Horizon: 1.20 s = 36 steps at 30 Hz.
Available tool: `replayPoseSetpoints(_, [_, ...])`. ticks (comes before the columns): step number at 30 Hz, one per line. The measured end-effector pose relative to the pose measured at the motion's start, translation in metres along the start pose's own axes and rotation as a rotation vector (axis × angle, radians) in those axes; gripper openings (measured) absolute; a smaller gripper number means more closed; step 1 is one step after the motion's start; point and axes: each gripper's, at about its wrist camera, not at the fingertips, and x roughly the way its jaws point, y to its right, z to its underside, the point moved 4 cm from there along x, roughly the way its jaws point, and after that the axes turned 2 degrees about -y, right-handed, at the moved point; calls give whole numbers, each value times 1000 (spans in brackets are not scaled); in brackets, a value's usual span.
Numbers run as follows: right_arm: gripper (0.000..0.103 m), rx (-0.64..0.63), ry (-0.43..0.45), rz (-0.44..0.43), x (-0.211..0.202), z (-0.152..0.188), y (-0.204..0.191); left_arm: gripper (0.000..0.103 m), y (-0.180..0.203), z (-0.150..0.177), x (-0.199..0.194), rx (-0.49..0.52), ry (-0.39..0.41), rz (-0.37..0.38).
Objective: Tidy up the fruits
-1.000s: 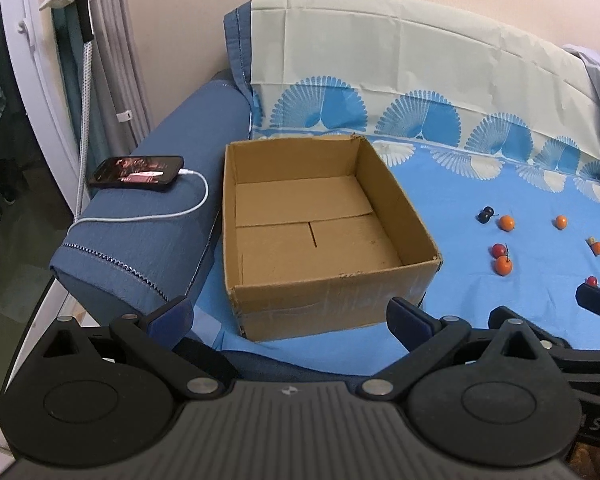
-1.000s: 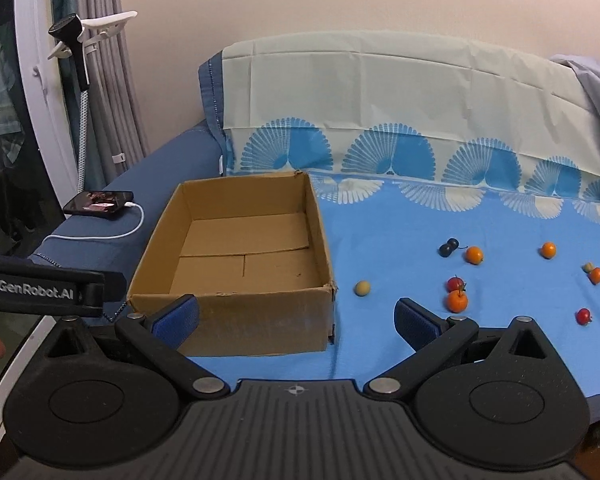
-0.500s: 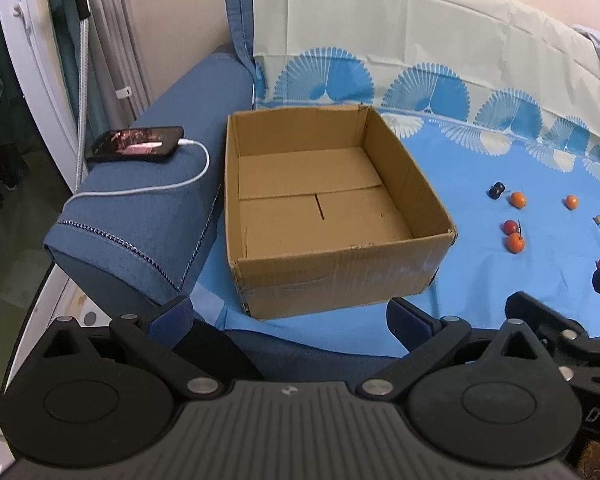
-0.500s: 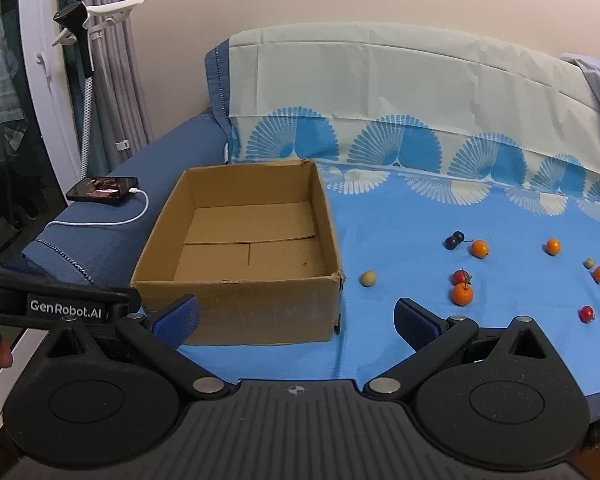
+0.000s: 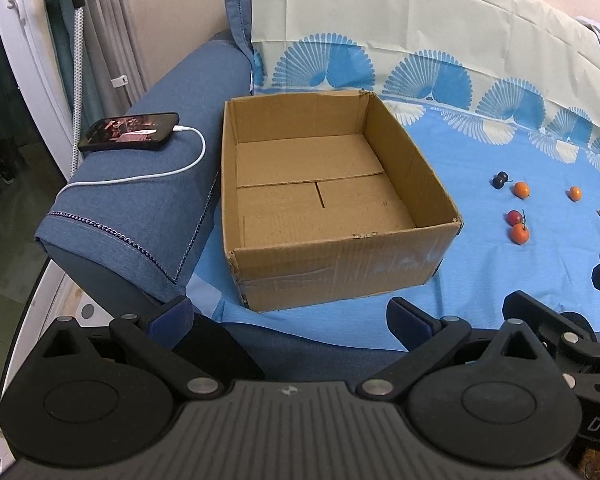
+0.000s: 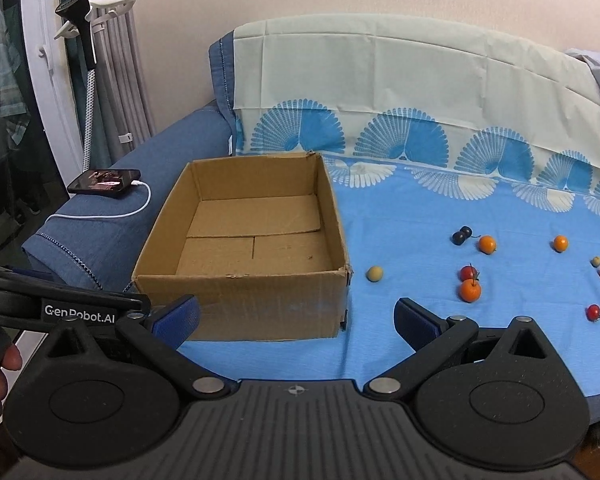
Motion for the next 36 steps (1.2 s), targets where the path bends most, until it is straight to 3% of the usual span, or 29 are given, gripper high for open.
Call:
replayPoseSetpoints(14, [102,16,-9,-36,3,2,1,103,6,0,2,4,-12,-11])
replayPoseSetpoints(26, [102,150,95,-49,-2,-9,44,103,23,-13,14,19,-63,17])
replayPoseSetpoints(36, [102,291,144,117,8,-12,131,103,81,-46,30,72,-46,63])
